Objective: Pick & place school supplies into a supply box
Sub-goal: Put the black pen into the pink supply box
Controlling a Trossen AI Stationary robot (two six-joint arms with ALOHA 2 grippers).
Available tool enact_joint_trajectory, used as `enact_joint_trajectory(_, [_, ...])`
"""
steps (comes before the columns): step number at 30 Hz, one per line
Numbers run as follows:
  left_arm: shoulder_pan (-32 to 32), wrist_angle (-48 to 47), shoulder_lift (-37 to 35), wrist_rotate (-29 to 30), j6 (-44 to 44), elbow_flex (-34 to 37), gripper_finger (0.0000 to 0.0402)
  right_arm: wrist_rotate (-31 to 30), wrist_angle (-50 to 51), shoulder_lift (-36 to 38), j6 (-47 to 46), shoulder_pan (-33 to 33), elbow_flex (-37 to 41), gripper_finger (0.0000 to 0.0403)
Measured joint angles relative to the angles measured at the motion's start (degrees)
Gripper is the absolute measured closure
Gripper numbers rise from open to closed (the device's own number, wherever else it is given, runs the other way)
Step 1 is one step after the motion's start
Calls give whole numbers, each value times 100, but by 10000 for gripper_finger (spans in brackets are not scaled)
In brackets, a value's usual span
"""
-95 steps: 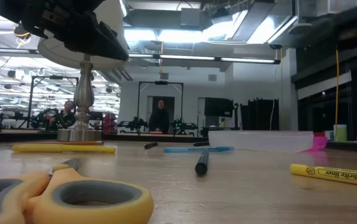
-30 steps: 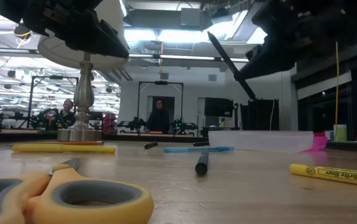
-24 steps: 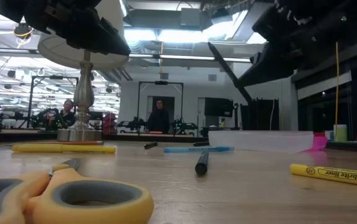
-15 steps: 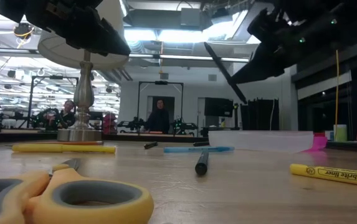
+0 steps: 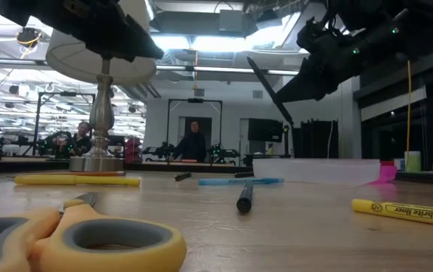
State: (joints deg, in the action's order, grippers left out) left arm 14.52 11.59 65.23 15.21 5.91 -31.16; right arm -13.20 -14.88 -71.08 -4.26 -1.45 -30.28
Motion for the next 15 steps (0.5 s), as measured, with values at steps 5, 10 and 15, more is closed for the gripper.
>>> enact_joint_trajectory(5, [0,49,0,104,269,-2,398,-771,-14,135,-3,-7,0,375])
enact_joint_trajectory(10, [0,33,0,288,242,-2,398,-972,80,174,4,-201,-5,376])
enact_joint_trajectory(15, [0,23,0,315,238,-2,398,-919,1090,174,-242,-552,-398,376])
